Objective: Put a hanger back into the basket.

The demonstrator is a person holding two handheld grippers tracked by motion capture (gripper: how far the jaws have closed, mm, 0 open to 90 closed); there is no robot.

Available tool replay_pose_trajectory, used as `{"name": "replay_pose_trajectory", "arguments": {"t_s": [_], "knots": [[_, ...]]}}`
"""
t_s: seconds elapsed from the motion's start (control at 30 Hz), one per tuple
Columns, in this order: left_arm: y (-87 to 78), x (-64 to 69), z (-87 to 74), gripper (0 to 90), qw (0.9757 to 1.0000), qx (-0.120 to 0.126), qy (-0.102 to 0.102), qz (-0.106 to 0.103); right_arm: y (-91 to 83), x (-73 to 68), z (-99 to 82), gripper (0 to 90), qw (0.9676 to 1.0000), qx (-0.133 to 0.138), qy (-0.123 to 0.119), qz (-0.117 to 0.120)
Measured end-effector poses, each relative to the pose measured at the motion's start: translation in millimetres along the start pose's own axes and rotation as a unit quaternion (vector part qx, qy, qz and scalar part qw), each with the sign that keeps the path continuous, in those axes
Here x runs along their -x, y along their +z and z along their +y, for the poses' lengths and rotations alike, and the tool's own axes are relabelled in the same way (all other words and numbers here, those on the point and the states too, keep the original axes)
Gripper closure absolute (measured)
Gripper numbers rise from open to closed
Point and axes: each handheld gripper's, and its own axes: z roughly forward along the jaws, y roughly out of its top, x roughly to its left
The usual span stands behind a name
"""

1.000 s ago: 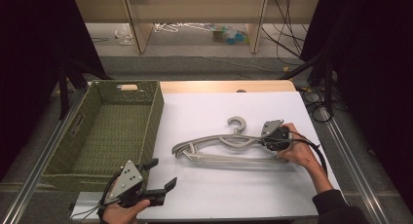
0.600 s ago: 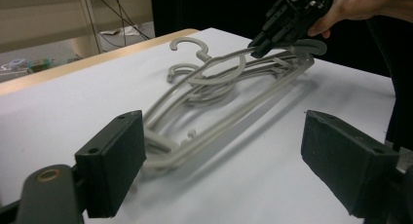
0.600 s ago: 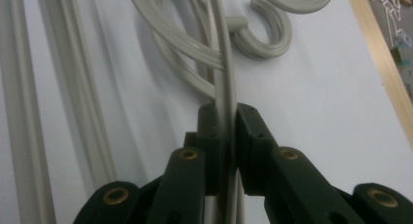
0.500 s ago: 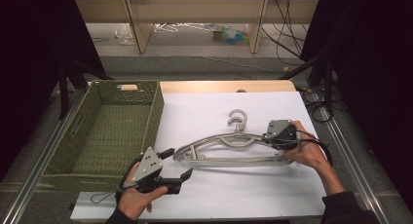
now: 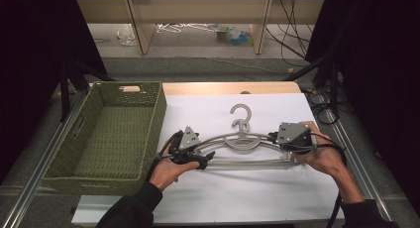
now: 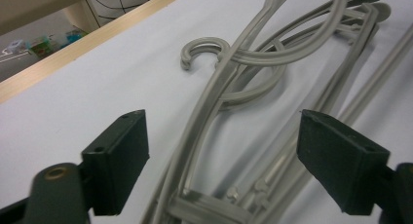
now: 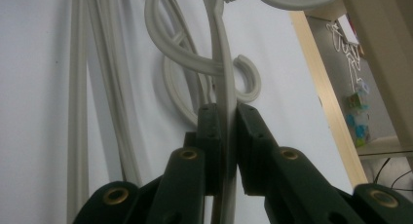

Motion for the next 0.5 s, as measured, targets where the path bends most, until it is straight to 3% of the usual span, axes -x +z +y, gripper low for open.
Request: {"name": "replay_pose_trajectory", "arguments": {"t_s": [0.1, 0.17, 0.23, 0.3, 0.33, 0.47, 0.5], "knots": [[11.4, -4.9, 6.1, 26.5, 0.9996, -0.020, 0.020, -0.006, -2.6, 0.1, 1.2, 81.5, 1.0000, 0.003, -0.005, 0.001], [17.5, -5.6, 10.3, 31.7, 0.9996, -0.022, 0.018, -0.006, -5.3, -1.1, 2.0, 81.5, 1.0000, 0.009, -0.002, 0.001], [23.7, -4.5, 16.1, 34.2, 0.9989, -0.019, 0.042, -0.007, -8.9, 0.5, 1.9, 81.5, 0.9997, 0.011, -0.020, 0.003], [24.4, -3.9, 17.6, 34.8, 0.9985, -0.020, 0.051, -0.005, -9.3, -2.1, 2.3, 81.5, 0.9999, 0.015, -0.006, 0.002], [26.9, -3.5, 19.9, 40.1, 0.9980, -0.024, 0.057, -0.017, -10.8, -0.2, 1.6, 81.5, 0.9996, 0.014, -0.024, 0.006], [29.8, -1.2, 22.0, 44.4, 0.9965, -0.030, 0.074, -0.024, -13.2, -3.6, 2.4, 81.5, 0.9997, 0.021, -0.009, 0.007], [31.1, -0.6, 22.3, 45.7, 0.9964, -0.025, 0.076, -0.028, -14.4, -3.1, 2.6, 81.5, 0.9997, 0.021, -0.014, 0.002]]}}
